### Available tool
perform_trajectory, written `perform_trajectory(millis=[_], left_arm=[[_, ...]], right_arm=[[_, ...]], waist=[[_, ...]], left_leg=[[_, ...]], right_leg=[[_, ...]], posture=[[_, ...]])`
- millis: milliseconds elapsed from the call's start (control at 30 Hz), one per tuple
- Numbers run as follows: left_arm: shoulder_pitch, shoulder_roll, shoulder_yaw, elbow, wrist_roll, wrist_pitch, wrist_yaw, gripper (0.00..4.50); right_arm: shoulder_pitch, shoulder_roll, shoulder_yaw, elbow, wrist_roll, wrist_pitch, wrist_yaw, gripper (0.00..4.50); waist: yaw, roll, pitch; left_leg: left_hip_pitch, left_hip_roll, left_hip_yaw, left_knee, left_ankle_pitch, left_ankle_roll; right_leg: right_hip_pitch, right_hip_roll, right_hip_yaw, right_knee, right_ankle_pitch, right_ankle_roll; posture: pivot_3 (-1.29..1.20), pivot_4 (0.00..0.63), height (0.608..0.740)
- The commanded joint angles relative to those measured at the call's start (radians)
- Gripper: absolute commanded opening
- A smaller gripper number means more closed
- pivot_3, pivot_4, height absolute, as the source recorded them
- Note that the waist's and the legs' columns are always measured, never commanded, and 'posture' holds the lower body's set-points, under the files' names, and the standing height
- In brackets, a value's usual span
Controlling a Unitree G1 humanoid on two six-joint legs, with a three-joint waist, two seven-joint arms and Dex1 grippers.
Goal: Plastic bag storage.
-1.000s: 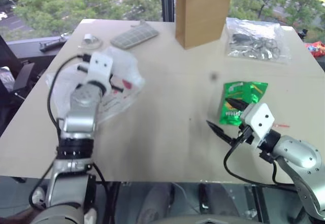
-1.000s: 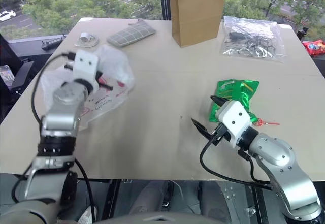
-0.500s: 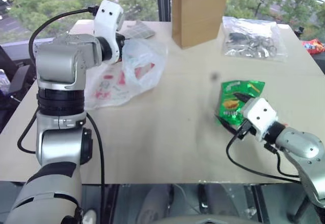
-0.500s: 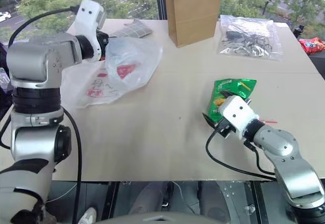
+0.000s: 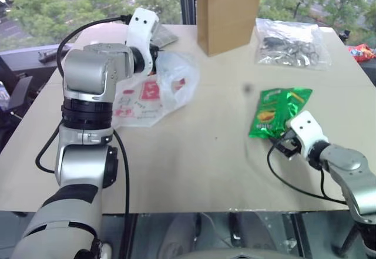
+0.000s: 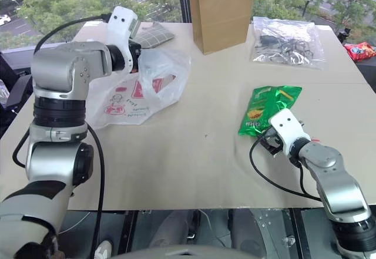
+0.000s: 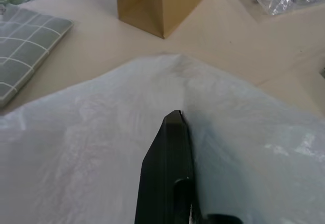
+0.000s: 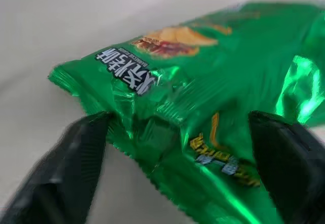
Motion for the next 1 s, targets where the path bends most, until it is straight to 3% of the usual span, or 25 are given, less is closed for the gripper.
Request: perform_trajectory(millis=[33, 133, 200, 367, 633, 800, 1000], left_arm=[[-0.054, -0.018, 0.015, 0.012, 0.014, -0.044, 0.035, 0.00], [-0.066, -0.039, 0.026, 0.034, 0.019, -0.058, 0.061, 0.00], [-0.076, -0.053, 0.032, 0.057, 0.023, -0.072, 0.082, 0.00], [-0.109, -0.091, 0.044, 0.123, 0.022, -0.105, 0.121, 0.00], [-0.210, -0.148, 0.076, 0.323, 0.024, -0.181, 0.172, 0.00], [-0.306, -0.169, 0.061, 0.515, 0.029, -0.245, 0.131, 0.00], [-0.393, -0.190, 0.041, 0.691, 0.051, -0.313, 0.063, 0.00]], right_arm=[[-0.032, -0.019, -0.013, 0.002, -0.023, -0.017, -0.009, 2.23], [-0.034, -0.032, -0.016, -0.001, -0.030, -0.038, 0.002, 0.70], [-0.029, -0.045, -0.014, -0.014, -0.030, -0.076, 0.022, 0.04], [-0.023, -0.051, -0.026, -0.081, 0.025, -0.154, 0.101, 0.04], [-0.099, -0.059, -0.054, -0.285, 0.269, -0.136, 0.256, 0.04], [-0.278, -0.059, -0.004, -0.296, 0.388, -0.133, 0.340, 0.04], [-0.424, -0.066, 0.102, -0.194, 0.396, -0.190, 0.471, 0.04]], waist=[[0.000, 0.000, 0.000], [0.001, 0.000, 0.000], [0.000, 0.000, 0.000], [-0.001, 0.000, 0.000], [-0.006, 0.000, 0.000], [-0.010, 0.000, 0.000], [-0.010, -0.001, 0.000]], left_leg=[[0.000, 0.000, 0.000, 0.000, 0.000, 0.000], [-0.001, 0.000, 0.000, 0.000, 0.000, 0.000], [0.000, 0.000, 0.001, 0.000, 0.000, 0.000], [0.000, 0.000, 0.001, 0.000, 0.000, 0.000], [0.000, 0.000, 0.001, 0.000, 0.000, 0.000], [-0.001, 0.000, 0.001, 0.001, 0.000, 0.000], [-0.001, -0.001, 0.001, 0.001, 0.000, 0.001]], right_leg=[[0.000, 0.000, 0.000, 0.000, 0.000, 0.000], [0.000, 0.001, 0.000, 0.000, 0.000, 0.000], [0.000, 0.001, 0.001, 0.000, 0.000, 0.000], [-0.001, 0.001, 0.001, 0.000, 0.000, 0.000], [0.000, 0.001, 0.000, 0.000, 0.000, 0.000], [-0.001, 0.002, 0.000, 0.000, 0.000, 0.000], [-0.001, 0.001, -0.001, 0.000, 0.000, 0.000]], posture=[[0.00, 0.150, 0.740], [0.00, 0.150, 0.740], [0.00, 0.150, 0.740], [0.00, 0.150, 0.740], [0.00, 0.150, 0.740], [0.00, 0.150, 0.740], [0.00, 0.150, 0.740]])
